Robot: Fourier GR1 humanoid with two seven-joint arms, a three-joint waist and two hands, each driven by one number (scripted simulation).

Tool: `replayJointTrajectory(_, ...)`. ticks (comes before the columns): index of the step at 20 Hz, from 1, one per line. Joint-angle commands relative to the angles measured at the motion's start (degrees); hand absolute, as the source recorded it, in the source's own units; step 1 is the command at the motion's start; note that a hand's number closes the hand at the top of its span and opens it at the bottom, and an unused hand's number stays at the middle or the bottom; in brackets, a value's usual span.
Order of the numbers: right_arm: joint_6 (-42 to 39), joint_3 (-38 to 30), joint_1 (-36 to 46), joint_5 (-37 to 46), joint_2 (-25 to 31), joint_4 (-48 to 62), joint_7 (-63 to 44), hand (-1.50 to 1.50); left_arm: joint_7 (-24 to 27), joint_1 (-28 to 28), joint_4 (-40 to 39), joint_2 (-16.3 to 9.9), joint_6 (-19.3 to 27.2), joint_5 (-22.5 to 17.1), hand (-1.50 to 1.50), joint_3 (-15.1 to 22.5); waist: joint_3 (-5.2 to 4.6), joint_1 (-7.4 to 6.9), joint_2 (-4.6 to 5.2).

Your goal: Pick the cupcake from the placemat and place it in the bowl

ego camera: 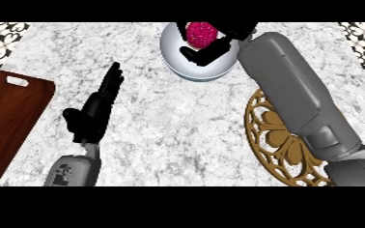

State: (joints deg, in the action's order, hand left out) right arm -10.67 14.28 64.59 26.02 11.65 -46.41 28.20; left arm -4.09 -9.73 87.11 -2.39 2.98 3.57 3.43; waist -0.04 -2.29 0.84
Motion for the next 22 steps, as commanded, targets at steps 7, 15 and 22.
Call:
replayJointTrajectory(7, -1.52, -0.94, 7.02, 3.87, -2.98, 26.29, 7.81, -1.50, -0.11, -1.72, -0.70, 1.76, 0.52, 1.44, 0.00, 2.28, 0.02, -2.36, 1.03)
replayJointTrajectory(15, -11.30, -4.26, 7.36, 0.60, -1.55, 33.00, 21.75, -1.50, -0.34, -3.15, -0.89, -1.04, -1.97, -1.40, 0.00, -1.10, 0.07, -2.10, 1.02)
replayJointTrajectory(22, -14.34, -13.42, 11.65, -7.89, -0.09, 34.89, 20.89, -1.50, -0.52, -5.08, -2.37, -0.21, -0.45, -0.19, 0.00, -1.10, 0.07, -0.89, 0.66)
